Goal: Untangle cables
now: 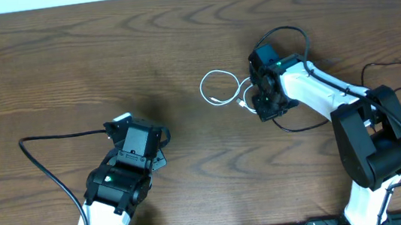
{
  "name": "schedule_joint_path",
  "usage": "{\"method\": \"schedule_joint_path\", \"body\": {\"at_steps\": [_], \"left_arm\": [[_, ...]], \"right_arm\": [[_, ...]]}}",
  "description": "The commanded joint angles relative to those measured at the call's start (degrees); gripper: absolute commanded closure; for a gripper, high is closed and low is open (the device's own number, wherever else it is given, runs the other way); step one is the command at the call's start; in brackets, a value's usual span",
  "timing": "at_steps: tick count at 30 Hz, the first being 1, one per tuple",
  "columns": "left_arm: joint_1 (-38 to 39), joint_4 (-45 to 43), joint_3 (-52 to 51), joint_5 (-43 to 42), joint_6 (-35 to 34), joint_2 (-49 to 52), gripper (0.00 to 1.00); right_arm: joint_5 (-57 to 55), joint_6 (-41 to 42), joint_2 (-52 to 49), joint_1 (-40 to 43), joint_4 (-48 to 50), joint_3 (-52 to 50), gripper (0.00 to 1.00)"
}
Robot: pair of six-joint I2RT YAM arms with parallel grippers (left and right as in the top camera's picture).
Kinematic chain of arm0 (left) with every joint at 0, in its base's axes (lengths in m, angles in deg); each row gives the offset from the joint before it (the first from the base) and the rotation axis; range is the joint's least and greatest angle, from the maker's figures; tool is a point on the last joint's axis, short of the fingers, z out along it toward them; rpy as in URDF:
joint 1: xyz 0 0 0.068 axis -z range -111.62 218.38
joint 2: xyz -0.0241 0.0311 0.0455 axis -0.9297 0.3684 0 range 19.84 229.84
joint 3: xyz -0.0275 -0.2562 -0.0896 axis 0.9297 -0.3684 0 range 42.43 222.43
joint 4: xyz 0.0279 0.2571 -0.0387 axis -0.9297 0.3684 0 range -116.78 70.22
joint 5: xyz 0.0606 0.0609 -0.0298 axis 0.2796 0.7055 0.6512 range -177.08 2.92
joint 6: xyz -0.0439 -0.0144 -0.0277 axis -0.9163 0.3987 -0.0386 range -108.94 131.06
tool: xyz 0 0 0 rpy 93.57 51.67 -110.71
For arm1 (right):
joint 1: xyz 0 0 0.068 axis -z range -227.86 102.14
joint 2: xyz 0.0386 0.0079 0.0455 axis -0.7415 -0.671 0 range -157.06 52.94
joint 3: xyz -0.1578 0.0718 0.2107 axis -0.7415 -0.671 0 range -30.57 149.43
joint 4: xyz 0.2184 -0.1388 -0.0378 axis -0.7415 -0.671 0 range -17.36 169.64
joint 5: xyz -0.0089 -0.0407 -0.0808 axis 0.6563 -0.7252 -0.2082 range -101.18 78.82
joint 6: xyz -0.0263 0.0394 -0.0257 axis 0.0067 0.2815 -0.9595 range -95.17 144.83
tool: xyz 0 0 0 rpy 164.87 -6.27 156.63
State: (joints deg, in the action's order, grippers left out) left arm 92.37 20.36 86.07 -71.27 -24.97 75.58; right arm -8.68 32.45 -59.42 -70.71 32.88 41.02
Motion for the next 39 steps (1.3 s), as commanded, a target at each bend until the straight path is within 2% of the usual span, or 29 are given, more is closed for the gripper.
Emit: {"method": "schedule_joint_path", "body": {"at_steps": [1,7,17,21,27,30,32,36,39], "left_arm": [[-0.3,0.2,0.5,1.4,-0.3,0.1,0.71],[-0.3,0.3,0.5,1.4,-0.3,0.1,0.71],[-0.3,0.4,0.5,1.4,-0.3,0.1,0.71],[-0.3,0.4,0.5,1.4,-0.3,0.1,0.71],[-0.3,0.4,0.5,1.4,-0.3,0.1,0.71],[-0.3,0.4,0.5,1.4,-0.3,0.1,0.71],[-0.3,0.4,0.5,1.4,-0.3,0.1,0.71],[-0.3,0.4,0.5,1.4,-0.3,0.1,0.71],[-0.3,0.4,0.5,1.4,-0.3,0.1,0.71]], "right_arm": [[8.9,-1.6,-0.9,-0.5,-0.3,0.0,0.99],[28.3,-11.1,7.4,1.7,-0.2,0.3,0.99],[31.9,-12.7,26.6,10.8,-0.2,0.3,0.99],[27.8,-11.9,32.2,16.2,0.3,0.3,0.99],[8.1,-4.0,36.3,24.3,0.3,0.3,0.99],[7.6,-3.0,36.0,26.3,-0.1,0.3,0.99],[10.0,-3.9,35.9,26.3,-1.3,0.3,0.98],[16.0,-8.2,34.2,24.4,-6.6,0.3,0.82],[16.6,-8.1,32.4,22.2,-10.3,0.2,0.75]]}}
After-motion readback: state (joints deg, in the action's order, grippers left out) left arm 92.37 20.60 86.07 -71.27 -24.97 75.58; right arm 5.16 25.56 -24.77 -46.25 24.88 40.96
